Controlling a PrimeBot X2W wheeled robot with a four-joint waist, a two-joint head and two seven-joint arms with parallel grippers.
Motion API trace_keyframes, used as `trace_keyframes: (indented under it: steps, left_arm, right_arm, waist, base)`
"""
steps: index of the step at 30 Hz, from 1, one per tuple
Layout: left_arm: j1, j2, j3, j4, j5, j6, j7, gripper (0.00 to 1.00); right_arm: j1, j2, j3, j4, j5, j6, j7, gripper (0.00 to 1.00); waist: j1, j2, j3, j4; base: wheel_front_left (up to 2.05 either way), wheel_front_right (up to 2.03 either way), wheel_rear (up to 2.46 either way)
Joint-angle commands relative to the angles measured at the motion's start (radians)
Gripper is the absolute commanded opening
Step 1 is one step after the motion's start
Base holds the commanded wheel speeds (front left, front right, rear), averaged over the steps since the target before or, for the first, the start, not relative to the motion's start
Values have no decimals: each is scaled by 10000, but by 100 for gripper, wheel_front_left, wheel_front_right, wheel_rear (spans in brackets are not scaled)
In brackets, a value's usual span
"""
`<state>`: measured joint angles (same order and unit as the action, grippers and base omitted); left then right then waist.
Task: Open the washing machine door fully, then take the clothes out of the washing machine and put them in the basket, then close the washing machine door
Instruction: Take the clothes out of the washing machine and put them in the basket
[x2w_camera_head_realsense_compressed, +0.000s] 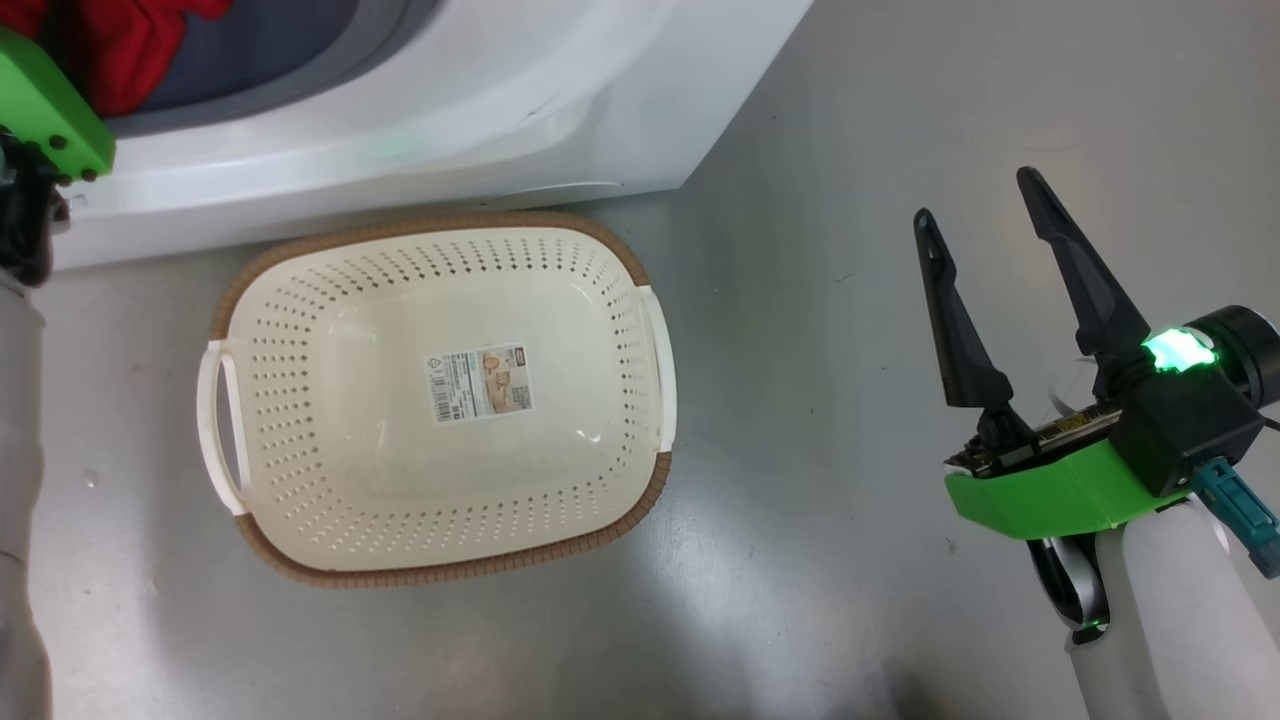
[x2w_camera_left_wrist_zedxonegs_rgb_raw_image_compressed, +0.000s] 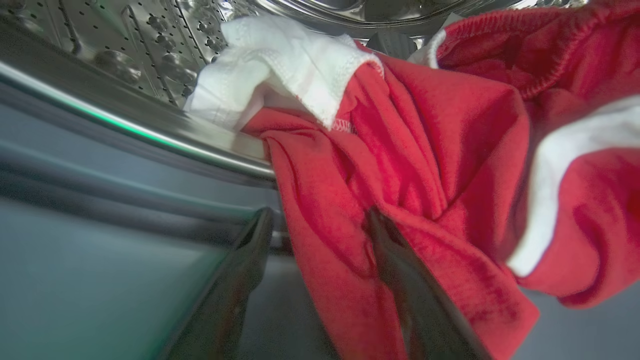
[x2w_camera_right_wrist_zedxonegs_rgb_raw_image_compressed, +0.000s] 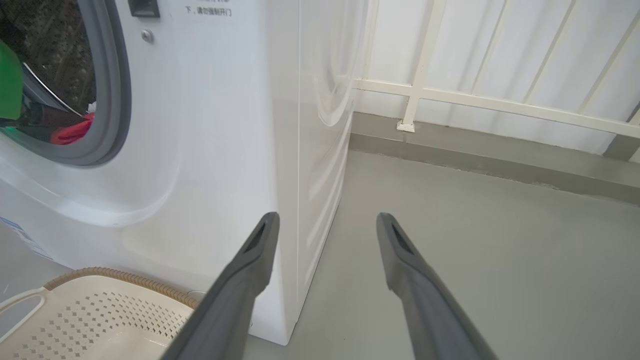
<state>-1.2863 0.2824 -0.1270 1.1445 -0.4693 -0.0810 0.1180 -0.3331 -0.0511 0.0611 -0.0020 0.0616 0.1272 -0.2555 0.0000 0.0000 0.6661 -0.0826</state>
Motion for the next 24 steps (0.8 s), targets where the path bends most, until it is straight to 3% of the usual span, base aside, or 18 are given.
trace_keyframes:
  steps: [1, 12, 24]
  left_arm:
    - [-119, 390, -7, -26, -29, -206, 77, 0]
    - [52, 368, -301, -160, -63, -398, -888, 0]
    - [527, 383, -555, -471, -86, -462, -2653, 0]
  right_arm:
    - [-9, 9, 231, -228, 96, 35, -63, 100]
    - [-18, 9, 180, -48, 249, 35, -63, 100]
    - [6, 9, 189, 240, 324, 35, -63, 100]
  waist:
    - [0, 0, -7, 2]
    - [0, 0, -232, 83]
    - [0, 0, -870, 239]
  base:
    - [0, 0, 0]
    - [0, 0, 0]
    - [0, 0, 0]
